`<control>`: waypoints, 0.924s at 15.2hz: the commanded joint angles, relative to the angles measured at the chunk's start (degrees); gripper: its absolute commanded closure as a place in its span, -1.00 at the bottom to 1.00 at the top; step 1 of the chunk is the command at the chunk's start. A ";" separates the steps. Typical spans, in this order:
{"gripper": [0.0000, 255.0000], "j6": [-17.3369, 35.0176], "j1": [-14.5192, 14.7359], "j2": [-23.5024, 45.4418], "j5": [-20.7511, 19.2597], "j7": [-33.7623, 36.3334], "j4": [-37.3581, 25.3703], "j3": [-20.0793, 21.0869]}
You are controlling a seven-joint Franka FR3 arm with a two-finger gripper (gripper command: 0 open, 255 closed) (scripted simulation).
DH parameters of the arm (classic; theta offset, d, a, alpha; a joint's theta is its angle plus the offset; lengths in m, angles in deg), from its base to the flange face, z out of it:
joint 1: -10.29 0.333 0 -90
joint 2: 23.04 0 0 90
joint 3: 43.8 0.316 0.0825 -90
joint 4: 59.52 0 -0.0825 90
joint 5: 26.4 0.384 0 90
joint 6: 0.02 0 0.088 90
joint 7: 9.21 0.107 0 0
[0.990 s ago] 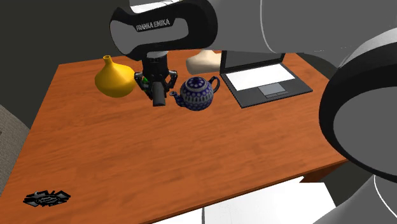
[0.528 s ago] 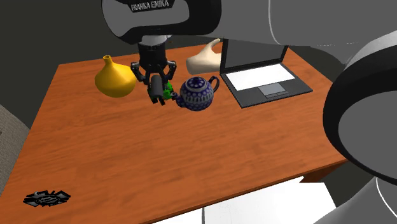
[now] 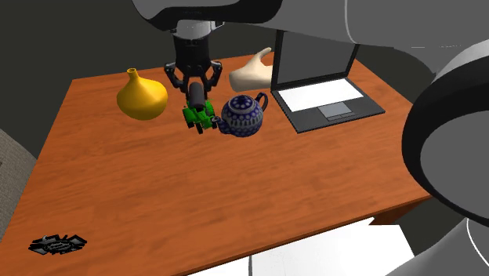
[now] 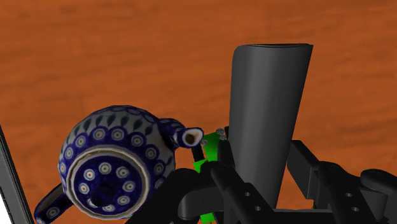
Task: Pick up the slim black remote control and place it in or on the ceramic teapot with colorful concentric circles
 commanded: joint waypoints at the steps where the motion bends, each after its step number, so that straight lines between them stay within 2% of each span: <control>1: 1.00 0.07 -1.34 -0.13 0.26 -2.28 0.29 -0.89; 11: 1.00 -0.97 -8.66 2.32 0.37 -14.92 -2.33 -6.11; 14: 1.00 1.33 -8.73 2.34 0.37 -15.04 -0.05 -6.14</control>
